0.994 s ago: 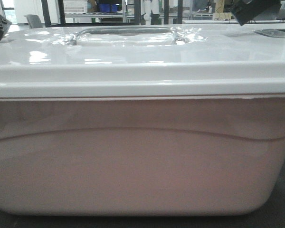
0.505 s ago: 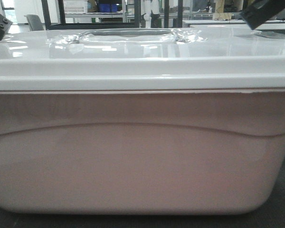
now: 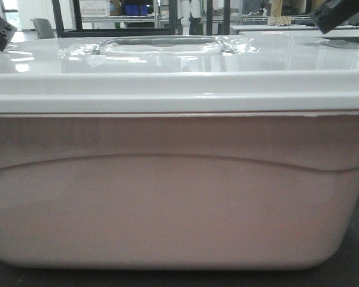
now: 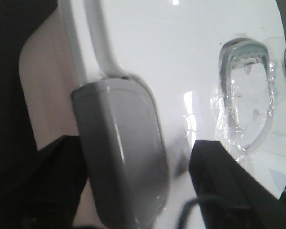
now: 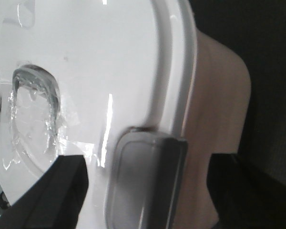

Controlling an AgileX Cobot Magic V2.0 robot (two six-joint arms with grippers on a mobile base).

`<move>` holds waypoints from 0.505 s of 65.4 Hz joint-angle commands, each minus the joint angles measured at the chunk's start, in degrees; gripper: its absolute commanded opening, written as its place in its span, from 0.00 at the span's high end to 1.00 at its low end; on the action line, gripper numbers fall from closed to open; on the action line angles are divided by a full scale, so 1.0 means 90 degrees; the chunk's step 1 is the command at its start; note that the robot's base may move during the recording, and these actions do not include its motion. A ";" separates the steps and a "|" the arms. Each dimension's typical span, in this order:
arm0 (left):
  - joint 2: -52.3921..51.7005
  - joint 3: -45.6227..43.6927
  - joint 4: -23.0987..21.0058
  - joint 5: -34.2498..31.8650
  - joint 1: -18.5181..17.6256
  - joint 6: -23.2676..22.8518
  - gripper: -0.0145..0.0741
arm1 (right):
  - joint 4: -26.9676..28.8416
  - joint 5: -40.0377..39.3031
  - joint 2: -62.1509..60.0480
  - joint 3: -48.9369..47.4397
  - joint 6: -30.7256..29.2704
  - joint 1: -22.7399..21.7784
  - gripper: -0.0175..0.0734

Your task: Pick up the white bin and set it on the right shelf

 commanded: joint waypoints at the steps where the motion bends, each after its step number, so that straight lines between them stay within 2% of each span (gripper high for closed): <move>1: -0.0179 -0.0153 -0.0468 0.0061 -0.0054 -0.0031 0.45 | 0.0534 0.0655 -0.0133 -0.0163 0.0159 -0.0018 0.14; 12: -0.0179 -0.0153 -0.0476 0.0051 -0.0054 -0.0031 0.45 | 0.0565 0.0678 -0.0133 -0.0093 0.0280 0.0078 0.15; 22: -0.0179 -0.0153 -0.0481 0.0051 -0.0054 -0.0031 0.45 | 0.0612 0.0509 -0.0133 -0.0038 0.0280 0.0357 0.26; 33: -0.0179 -0.0153 -0.0481 0.0051 -0.0054 -0.0031 0.45 | 0.0692 0.0456 -0.0133 -0.0038 0.0280 0.0375 0.33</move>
